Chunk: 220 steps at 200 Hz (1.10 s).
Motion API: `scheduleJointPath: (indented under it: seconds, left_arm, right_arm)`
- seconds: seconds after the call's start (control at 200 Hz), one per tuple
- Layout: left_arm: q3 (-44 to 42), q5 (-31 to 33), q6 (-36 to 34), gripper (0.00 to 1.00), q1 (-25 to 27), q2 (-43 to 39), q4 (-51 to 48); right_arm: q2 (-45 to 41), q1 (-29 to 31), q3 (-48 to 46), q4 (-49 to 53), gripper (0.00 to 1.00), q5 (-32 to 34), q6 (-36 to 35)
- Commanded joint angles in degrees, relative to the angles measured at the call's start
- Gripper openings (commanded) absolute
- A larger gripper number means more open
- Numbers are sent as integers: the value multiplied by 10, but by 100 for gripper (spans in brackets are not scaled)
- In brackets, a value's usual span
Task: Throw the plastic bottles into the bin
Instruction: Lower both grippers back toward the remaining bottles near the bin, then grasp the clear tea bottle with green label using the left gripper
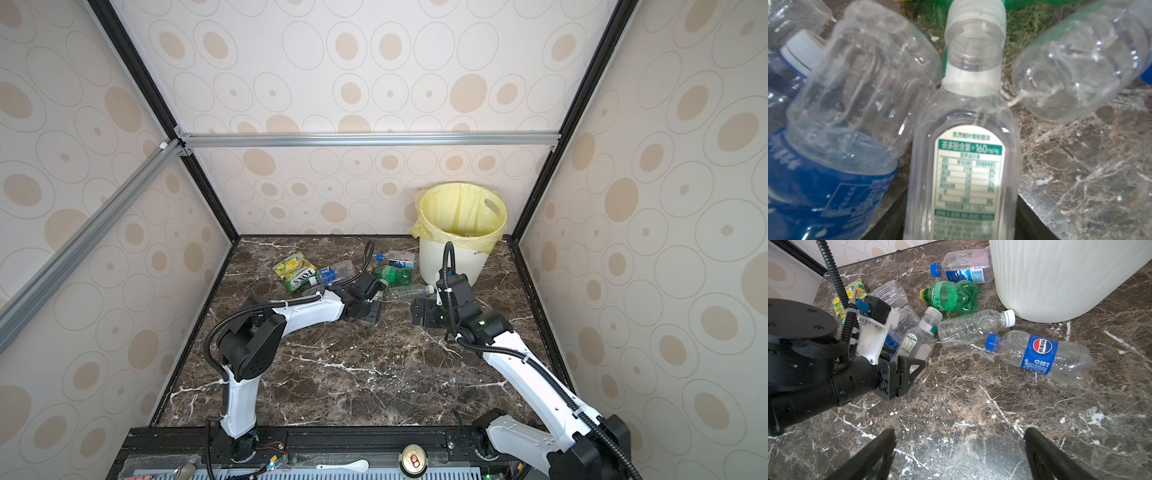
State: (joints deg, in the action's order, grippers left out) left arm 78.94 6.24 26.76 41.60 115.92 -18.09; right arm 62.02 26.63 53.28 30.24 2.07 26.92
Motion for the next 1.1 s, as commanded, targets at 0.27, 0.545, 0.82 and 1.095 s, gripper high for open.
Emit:
scheduleJointPath:
  seconds: [0.27,0.545,0.82,1.095]
  left_arm:
    - [-96,-78,-21,53,-1,-99,81]
    - [-181,-128,-22,52,0,-196,193]
    - [-226,-156,-28,53,5,-270,273]
    - [-232,-162,-33,53,14,-296,285]
  right_arm:
    - [17,3,1,-20,100,-27,67]
    - [42,3,5,-60,100,-81,133]
    - [67,4,22,-103,100,-115,173]
    - [105,14,62,-139,100,-136,186]
